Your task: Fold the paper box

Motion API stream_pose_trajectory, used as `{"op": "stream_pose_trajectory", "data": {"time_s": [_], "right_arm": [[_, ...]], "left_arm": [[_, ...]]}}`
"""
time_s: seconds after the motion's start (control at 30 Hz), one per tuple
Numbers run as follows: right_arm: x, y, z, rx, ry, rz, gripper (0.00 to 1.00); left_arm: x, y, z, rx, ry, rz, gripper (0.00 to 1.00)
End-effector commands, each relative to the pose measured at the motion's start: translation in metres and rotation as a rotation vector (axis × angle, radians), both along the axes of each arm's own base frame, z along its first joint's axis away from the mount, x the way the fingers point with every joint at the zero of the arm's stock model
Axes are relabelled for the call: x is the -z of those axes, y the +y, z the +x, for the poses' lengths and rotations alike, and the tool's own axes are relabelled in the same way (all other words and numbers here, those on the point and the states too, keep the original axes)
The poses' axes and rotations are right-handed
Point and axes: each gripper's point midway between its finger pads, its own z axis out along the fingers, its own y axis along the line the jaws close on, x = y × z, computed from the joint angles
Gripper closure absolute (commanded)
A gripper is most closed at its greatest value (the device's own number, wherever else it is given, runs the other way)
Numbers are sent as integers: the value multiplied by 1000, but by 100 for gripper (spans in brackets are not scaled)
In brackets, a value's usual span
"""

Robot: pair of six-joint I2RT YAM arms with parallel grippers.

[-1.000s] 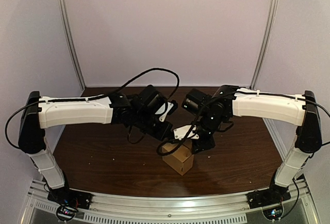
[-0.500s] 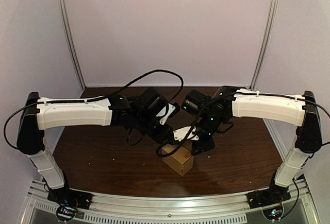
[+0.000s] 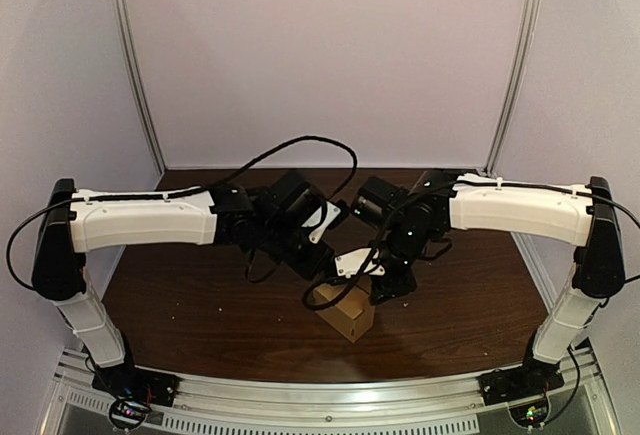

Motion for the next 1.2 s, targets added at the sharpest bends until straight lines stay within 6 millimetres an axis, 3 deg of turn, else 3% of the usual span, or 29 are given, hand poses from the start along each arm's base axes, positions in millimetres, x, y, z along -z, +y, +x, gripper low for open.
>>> {"op": "stream_pose_trajectory", "data": {"time_s": [0.0,1.17], "right_arm": [[-10,4,-6,-24,-7,30,61],[-4,0,-7,-19,-48,10,61]], "left_arm": [[34,26,-20,15,78,131,100],[55,31,-38,29,53,112,100]]}}
